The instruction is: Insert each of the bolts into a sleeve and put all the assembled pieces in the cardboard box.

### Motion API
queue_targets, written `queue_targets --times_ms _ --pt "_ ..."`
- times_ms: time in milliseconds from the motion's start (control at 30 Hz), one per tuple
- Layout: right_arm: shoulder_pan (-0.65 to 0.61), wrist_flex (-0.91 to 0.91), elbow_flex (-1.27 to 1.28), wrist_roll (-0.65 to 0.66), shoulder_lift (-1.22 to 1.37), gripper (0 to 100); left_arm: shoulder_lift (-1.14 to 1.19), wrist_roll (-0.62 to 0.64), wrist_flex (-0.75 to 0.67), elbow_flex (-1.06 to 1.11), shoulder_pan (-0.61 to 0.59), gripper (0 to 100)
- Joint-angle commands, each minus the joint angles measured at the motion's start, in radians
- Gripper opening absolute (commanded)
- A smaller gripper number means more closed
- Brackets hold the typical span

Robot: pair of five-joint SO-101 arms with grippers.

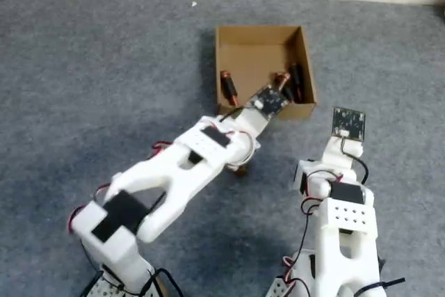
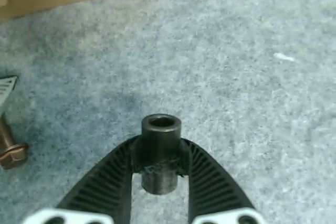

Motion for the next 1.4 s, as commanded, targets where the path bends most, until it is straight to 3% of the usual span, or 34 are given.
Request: queue_targets --times_ms 0,200,400,600,700,867,1033,1167,1300,1367 --pt "0.013 -0.025 -0.002 -0.005 -0.035 0.5 0.053 -0.006 0.157 -0.168 -0.041 9" --pt "0.015 -0.025 -0.001 -0.005 -0.035 0.5 0.124 -0.009 0.477 -0.325 -0.102 8" --pt "0.015 -0.025 -0.001 -0.005 -0.035 0.5 0.091 -0.008 0.709 -0.346 -0.147 8" --pt "0.015 -0.025 0.001 -0.003 -0.035 0.5 -0.054 -0.014 0.819 -0.286 -0.157 2" --pt "0.015 -0.025 0.001 -0.003 -0.035 0.5 -0.159 -0.025 0.845 -0.265 -0.157 4" --pt "0.015 -0.025 0.001 0.031 -0.035 0.5 -0.252 -0.184 0.905 -0.262 -0.165 16" --pt "0.015 -0.025 0.001 0.032 -0.035 0.5 -0.251 -0.296 0.895 -0.254 -0.17 17" --pt "0.012 -0.025 0.001 0.035 -0.035 0.5 -0.252 -0.508 0.895 -0.237 -0.173 16" --pt "0.012 -0.025 0.001 0.037 -0.035 0.5 -0.252 -0.852 0.902 -0.232 -0.173 16" --pt "0.012 -0.025 0.001 0.037 -0.035 0.5 -0.251 -0.914 0.902 -0.234 -0.165 16"
